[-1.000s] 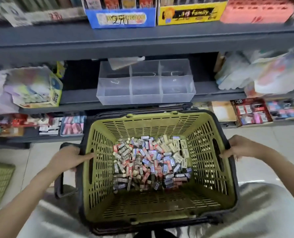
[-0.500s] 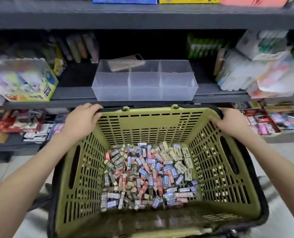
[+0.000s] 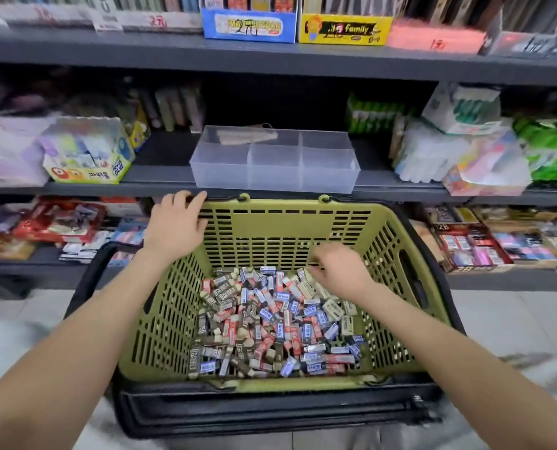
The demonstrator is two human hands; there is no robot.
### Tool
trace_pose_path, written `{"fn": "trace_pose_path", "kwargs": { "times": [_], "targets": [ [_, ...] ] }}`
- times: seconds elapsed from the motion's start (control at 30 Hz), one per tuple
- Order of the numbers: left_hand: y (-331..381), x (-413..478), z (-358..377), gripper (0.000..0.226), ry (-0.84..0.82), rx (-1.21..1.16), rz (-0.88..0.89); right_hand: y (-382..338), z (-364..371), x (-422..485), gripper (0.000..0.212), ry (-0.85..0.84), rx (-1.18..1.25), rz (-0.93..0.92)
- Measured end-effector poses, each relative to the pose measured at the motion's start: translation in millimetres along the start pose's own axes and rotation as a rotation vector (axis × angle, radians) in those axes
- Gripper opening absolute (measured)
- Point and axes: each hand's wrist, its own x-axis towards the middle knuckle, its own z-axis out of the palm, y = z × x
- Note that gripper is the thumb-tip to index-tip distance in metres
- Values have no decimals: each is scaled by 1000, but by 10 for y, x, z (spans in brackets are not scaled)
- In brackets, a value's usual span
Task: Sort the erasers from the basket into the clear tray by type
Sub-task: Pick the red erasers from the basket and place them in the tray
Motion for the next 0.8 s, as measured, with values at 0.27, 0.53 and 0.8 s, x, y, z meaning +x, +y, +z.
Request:
{"fn": "trace_pose_path", "kwargs": {
  "times": [0.27,0.53,0.8],
  "targets": [
    [51,29,83,51,46,-34,-31,-245,862,212,37,-411,-32,-67],
    [-14,57,122,52,46,-77,-24,173,826,239,22,-589,-223,107],
    [-6,37,115,58,47,-89,-26,-1,788,108,45,-507,183,-240]
  ]
}}
